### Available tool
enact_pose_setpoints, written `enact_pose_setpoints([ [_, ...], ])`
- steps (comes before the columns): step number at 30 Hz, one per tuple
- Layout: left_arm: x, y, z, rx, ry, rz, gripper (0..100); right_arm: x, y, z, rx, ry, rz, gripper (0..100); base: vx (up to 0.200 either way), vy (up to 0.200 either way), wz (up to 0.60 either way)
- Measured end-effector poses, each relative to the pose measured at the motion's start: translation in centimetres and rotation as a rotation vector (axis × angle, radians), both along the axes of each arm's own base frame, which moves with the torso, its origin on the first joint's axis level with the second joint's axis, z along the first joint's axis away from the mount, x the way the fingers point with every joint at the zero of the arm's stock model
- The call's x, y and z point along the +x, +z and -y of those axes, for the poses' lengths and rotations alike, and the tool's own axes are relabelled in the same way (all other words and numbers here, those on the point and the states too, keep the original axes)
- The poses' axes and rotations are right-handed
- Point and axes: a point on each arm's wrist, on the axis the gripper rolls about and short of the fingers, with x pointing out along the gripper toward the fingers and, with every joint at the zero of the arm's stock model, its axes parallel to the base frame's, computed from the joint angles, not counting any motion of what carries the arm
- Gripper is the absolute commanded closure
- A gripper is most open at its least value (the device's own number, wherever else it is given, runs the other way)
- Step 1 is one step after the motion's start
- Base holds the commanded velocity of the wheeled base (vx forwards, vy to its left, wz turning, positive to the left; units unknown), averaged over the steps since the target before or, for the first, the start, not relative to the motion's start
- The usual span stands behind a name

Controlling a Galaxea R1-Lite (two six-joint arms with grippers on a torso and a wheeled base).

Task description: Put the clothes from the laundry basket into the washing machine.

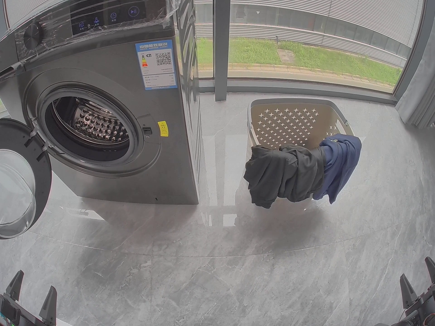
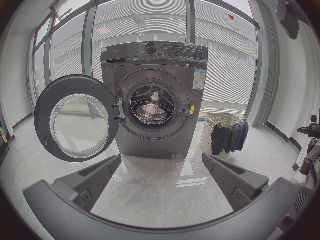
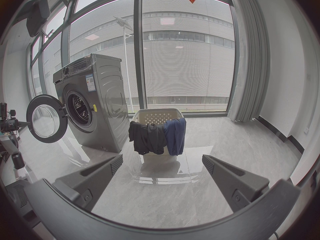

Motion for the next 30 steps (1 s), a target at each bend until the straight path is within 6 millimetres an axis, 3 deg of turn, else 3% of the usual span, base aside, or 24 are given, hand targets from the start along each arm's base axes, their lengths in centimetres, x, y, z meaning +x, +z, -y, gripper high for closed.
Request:
enact_pose_setpoints([
  [9,0.0,0.0,0.0,0.0,0.0,0.0,0,0.0,0.0,0.0,0.0,-0.001,0.0,0,0.0,-0.2,0.0],
  [24,0.0,0.0,0.0,-0.001,0.0,0.0,0,0.0,0.0,0.0,0.0,-0.001,0.0,0,0.0,0.0,0.0],
  [30,0.0,0.0,0.0,-0.001,0.0,0.0,0,0.0,0.0,0.0,0.0,0.0,0.0,0,0.2,0.0,0.0],
])
